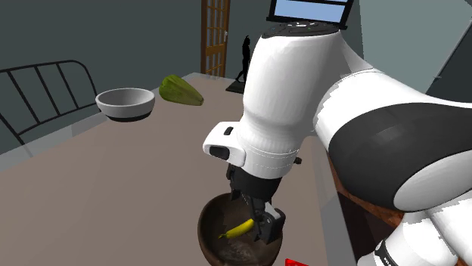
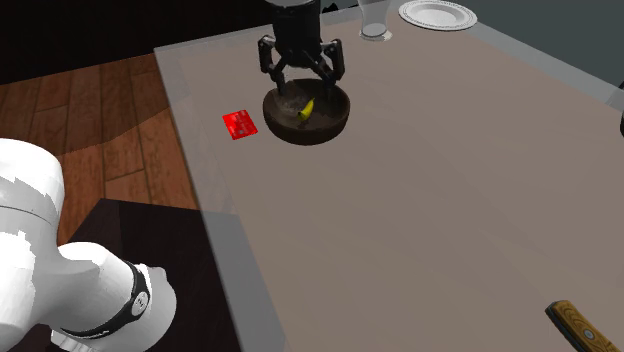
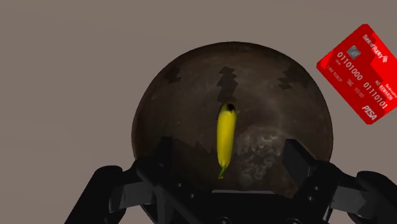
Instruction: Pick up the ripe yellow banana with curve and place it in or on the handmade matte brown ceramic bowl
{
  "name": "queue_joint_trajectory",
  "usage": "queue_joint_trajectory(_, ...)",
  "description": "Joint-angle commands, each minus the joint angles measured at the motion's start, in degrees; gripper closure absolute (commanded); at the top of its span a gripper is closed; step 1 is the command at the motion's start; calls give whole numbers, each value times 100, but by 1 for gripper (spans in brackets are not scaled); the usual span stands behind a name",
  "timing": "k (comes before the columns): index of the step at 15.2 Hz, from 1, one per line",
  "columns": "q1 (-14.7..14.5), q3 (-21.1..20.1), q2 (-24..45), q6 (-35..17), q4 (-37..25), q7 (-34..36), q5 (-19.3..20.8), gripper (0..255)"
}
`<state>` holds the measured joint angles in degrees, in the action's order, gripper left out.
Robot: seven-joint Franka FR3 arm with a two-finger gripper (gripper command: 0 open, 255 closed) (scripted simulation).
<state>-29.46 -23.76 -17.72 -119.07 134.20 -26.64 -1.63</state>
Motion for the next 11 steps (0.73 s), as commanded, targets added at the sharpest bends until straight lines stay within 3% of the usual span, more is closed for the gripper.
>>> queue_joint_trajectory(1,-17,24,-112,314,-206,-27,-36,0)
queue_joint_trajectory(3,-27,49,-207,670,-471,-51,-61,0)
queue_joint_trajectory(11,-27,50,-207,670,-471,-50,-61,0)
